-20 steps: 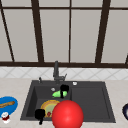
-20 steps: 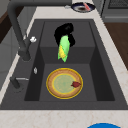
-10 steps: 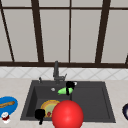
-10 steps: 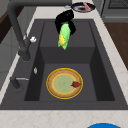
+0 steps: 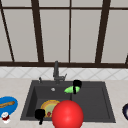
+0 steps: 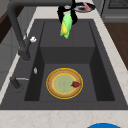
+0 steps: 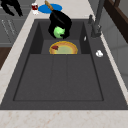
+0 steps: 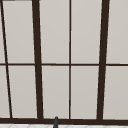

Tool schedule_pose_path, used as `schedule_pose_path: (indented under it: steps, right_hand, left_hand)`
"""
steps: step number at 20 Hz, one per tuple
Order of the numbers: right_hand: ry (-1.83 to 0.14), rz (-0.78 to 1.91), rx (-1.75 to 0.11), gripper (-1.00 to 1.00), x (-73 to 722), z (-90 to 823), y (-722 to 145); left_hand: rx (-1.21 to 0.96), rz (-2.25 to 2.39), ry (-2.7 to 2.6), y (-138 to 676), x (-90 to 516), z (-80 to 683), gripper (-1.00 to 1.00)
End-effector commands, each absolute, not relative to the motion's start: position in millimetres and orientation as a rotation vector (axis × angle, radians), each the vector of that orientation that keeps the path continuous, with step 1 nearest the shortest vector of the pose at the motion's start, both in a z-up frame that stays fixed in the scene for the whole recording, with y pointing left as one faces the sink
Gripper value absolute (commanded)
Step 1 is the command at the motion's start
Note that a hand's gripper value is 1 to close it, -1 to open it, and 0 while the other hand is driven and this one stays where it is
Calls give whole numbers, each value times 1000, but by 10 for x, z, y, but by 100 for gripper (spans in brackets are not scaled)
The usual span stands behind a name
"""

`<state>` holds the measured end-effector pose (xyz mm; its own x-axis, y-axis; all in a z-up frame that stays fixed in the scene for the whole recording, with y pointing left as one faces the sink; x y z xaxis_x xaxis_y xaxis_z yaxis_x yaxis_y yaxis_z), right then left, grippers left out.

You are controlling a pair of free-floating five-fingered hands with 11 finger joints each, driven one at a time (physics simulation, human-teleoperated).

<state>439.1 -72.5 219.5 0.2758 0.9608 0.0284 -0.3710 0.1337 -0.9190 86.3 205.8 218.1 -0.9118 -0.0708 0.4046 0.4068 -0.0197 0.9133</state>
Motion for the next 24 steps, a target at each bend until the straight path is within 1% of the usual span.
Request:
schedule_pose_path:
  steps: [1,24]
  right_hand:
    - [-758,1088,-964,100,4327,2258,-979]
    - [-738,1090,-981,100,3944,2427,-2579]
  left_hand:
    - [-351,-1998,-1930,2058,863,2181,0]
    - [-351,-1998,-1930,2058,863,2181,0]
